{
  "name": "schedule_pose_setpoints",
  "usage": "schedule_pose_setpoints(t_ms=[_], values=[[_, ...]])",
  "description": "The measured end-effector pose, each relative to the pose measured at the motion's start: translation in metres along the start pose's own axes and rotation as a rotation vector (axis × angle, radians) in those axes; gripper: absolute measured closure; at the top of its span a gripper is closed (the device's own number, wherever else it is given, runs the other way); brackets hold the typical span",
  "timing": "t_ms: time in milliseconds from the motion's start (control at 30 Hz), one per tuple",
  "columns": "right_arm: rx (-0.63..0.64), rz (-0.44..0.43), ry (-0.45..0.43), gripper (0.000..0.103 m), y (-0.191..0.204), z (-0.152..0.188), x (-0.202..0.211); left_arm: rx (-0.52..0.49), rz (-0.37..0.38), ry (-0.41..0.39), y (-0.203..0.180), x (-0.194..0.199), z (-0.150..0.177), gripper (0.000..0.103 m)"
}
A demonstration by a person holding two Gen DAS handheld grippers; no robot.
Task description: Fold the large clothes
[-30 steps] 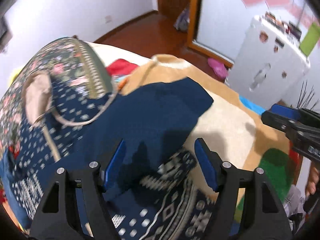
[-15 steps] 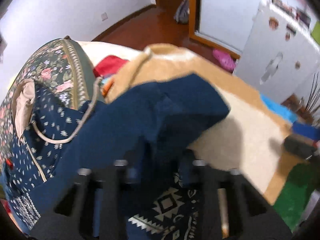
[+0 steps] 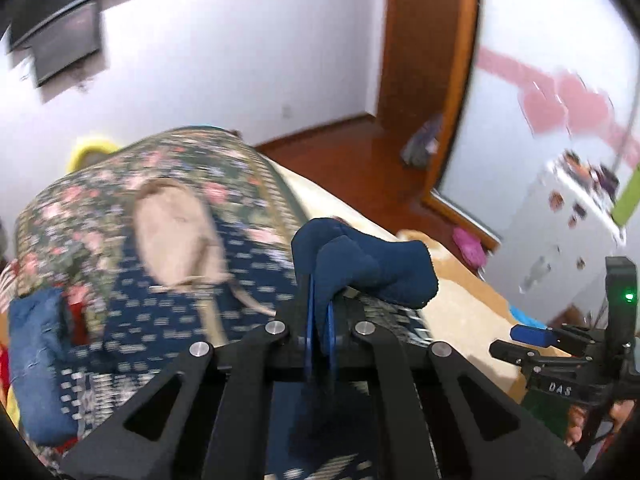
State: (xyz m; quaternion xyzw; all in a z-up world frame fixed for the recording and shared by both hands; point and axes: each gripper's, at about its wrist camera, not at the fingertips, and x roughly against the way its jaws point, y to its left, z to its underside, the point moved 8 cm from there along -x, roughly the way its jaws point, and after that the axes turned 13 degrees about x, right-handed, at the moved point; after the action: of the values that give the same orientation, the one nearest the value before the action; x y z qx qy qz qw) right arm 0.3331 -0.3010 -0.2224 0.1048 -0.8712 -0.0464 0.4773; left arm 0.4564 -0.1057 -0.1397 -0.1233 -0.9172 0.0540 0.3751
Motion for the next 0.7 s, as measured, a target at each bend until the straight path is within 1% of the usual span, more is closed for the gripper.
schedule_pose_setpoints(t_ms=[67, 167, 300, 400, 500, 567, 633, 700], values=[[0.020, -0.022, -0.002, 0.059, 0.013, -0.008, -0.006, 0.029, -0.040, -0.039, 0.033, 0.018, -0.006, 0.099], [0.040, -0.057, 0.015, 0.059, 0.030, -0.016, -0.020, 0.076, -0.092, -0.062, 0.078, 0.035, -0.005, 0.099], [0.076, -0.096, 0.085, 0.059, 0.059, -0.016, -0.049, 0.156, -0.137, -0.061, 0.132, 0.046, 0.008, 0.099], [0.118, -0.092, 0.149, 0.059, 0.075, -0.008, -0.070, 0.193, -0.168, -0.041, 0.161, 0.045, 0.026, 0.099], [0.169, -0.084, 0.216, 0.059, 0.087, 0.005, -0.091, 0.228, -0.205, -0.002, 0.189, 0.043, 0.050, 0.099], [0.207, -0.047, 0.224, 0.059, 0.091, 0.009, -0.096, 0.281, -0.200, 0.041, 0.210, 0.041, 0.067, 0.099], [0.234, -0.033, 0.217, 0.055, 0.096, 0.009, -0.097, 0.326, -0.182, 0.076, 0.225, 0.040, 0.079, 0.099], [0.246, -0.037, 0.216, 0.049, 0.099, 0.010, -0.096, 0.361, -0.169, 0.103, 0.237, 0.040, 0.091, 0.099]])
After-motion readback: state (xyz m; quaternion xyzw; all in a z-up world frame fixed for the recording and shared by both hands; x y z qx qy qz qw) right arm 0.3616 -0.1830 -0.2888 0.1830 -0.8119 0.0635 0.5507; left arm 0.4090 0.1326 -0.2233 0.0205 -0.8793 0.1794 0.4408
